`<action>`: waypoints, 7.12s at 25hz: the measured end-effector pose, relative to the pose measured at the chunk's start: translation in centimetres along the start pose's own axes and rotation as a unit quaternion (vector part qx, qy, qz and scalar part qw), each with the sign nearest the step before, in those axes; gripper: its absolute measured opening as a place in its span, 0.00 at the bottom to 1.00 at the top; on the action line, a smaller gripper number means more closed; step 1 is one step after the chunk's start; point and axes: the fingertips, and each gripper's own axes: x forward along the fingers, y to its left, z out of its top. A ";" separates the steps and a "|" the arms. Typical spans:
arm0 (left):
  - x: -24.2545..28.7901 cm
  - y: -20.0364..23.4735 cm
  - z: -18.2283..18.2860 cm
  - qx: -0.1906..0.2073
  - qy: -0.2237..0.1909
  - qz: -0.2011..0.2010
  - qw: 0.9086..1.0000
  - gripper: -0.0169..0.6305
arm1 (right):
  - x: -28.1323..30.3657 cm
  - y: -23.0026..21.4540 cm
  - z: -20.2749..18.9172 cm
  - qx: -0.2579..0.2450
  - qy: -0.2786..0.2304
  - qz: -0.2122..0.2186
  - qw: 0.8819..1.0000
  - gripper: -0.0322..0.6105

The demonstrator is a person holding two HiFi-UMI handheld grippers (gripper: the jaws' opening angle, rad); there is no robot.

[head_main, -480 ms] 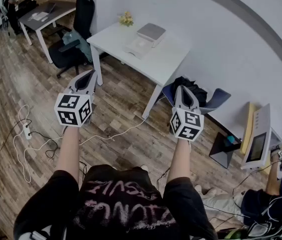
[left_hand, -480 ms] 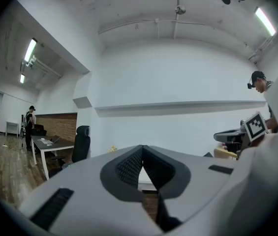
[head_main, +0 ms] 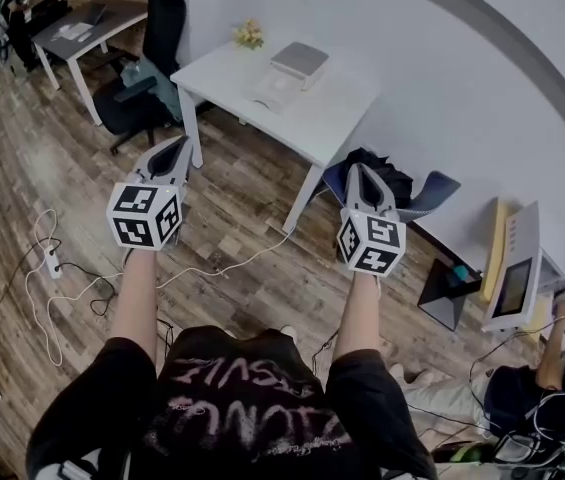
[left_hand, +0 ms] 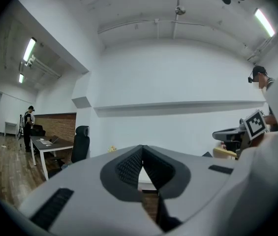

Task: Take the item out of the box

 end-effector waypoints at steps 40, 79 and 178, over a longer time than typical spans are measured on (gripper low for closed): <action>12.8 5.2 -2.7 -0.008 0.029 0.002 1.000 0.03 | 14.7 -3.6 -3.2 0.010 0.022 0.004 1.000 0.06; 35.3 8.8 -3.8 -0.009 0.066 0.047 0.997 0.03 | 37.6 -12.9 -6.2 0.022 0.050 0.065 0.996 0.06; 66.7 7.2 -19.1 0.006 0.300 -0.240 0.923 0.14 | 57.7 -20.1 -14.3 0.081 0.101 -0.091 0.987 0.06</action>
